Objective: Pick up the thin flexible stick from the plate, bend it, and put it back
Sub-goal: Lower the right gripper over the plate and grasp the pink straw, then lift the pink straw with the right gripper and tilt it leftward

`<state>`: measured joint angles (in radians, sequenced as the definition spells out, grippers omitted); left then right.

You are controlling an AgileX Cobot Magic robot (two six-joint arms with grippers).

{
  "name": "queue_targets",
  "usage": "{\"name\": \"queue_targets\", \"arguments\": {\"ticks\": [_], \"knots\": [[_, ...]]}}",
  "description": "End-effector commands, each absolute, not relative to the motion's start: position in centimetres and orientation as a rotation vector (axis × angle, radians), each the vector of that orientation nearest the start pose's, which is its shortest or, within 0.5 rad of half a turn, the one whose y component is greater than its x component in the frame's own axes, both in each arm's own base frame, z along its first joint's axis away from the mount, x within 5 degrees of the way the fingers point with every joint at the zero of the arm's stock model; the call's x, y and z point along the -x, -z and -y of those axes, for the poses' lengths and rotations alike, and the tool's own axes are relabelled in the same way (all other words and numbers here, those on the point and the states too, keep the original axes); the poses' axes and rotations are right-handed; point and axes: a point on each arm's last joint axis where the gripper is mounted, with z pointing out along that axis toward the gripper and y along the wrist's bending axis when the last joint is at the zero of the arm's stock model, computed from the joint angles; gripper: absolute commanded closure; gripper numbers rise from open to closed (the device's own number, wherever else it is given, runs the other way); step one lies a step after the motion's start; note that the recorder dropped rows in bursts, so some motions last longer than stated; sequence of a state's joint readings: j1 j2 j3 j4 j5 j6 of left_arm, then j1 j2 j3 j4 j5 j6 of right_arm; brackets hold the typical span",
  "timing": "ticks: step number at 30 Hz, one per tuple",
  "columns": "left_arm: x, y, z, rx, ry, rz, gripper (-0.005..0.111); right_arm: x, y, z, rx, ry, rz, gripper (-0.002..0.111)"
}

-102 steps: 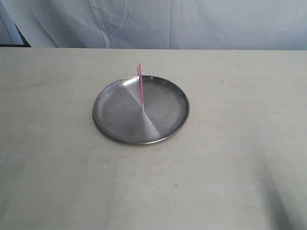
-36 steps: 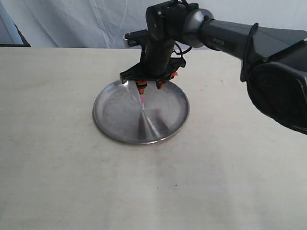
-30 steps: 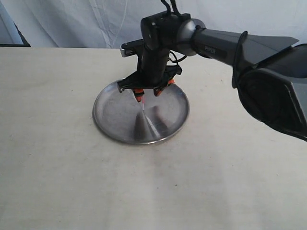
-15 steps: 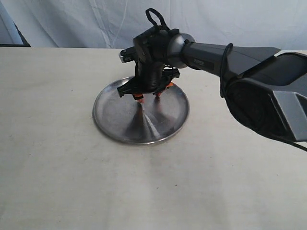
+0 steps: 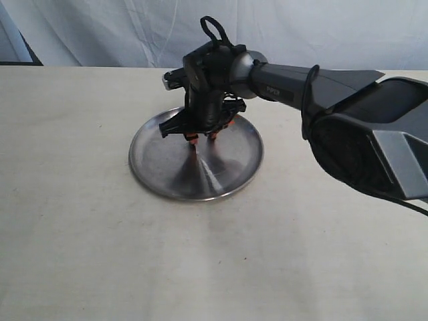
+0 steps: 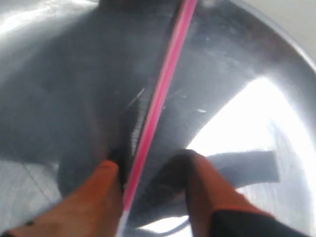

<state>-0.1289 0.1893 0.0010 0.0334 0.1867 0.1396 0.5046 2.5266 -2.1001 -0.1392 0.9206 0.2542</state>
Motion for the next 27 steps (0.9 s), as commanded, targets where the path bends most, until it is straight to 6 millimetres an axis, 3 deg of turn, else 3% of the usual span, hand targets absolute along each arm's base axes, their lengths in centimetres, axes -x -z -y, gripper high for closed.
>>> {"name": "queue_targets", "arguments": {"ticks": [1, 2, 9, 21, 27], "knots": [[-6.8, -18.5, 0.8, -0.261, -0.029, -1.829, 0.107, -45.5, -8.5, -24.0, 0.564, 0.096, -2.874, 0.102], [-6.8, -18.5, 0.8, -0.261, -0.029, -1.829, 0.107, -45.3, -8.5, -24.1, 0.605, 0.101, -2.871, 0.109], [-6.8, -18.5, 0.8, -0.261, -0.029, -1.829, 0.107, -45.0, -9.2, -24.7, 0.645, 0.101, -2.863, 0.108], [-6.8, -18.5, 0.8, -0.261, -0.029, -1.829, 0.107, -44.8, -17.5, -24.3, 0.616, 0.069, -2.72, 0.109], [-6.8, -18.5, 0.8, -0.261, -0.029, -1.829, 0.107, -44.3, -18.3, -24.0, 0.658, 0.097, -2.745, 0.109]]}}
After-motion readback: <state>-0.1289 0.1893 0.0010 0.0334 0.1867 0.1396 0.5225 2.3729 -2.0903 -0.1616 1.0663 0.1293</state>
